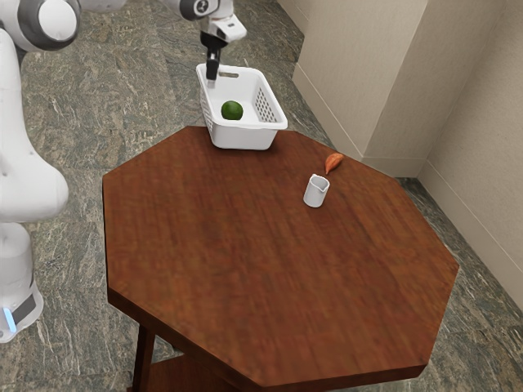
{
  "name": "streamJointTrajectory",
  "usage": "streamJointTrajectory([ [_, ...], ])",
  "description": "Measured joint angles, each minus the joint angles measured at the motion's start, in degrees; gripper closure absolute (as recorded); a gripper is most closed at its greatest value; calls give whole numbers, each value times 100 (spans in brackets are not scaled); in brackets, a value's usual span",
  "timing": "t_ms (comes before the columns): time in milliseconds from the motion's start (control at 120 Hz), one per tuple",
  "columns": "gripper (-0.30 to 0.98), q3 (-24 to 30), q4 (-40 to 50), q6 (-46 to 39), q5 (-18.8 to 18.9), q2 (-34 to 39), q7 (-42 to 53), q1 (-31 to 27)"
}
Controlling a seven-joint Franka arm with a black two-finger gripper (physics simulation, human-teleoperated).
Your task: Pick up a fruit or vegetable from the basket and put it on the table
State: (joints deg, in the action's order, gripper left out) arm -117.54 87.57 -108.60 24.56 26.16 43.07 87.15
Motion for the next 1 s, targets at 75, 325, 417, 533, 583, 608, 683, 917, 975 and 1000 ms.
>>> streamJointTrajectory([
  [75,0,-12,-17,-16,-8,19,-43,1],
  [325,0,-11,-19,-94,-43,58,-200,43],
  [417,0,-12,-19,-108,-67,63,-244,89],
  [533,0,-26,-2,-140,-91,134,-312,286],
  [583,0,-35,4,-158,-96,169,-343,366],
  [608,0,-41,5,-166,-98,180,-358,407],
  [683,0,-65,9,-205,-103,226,-399,525],
  [917,0,-483,-77,-278,-105,312,-526,957],
  [975,0,-610,-135,-281,-107,320,-550,988],
  [1000,0,-653,-164,-280,-109,327,-559,994],
])
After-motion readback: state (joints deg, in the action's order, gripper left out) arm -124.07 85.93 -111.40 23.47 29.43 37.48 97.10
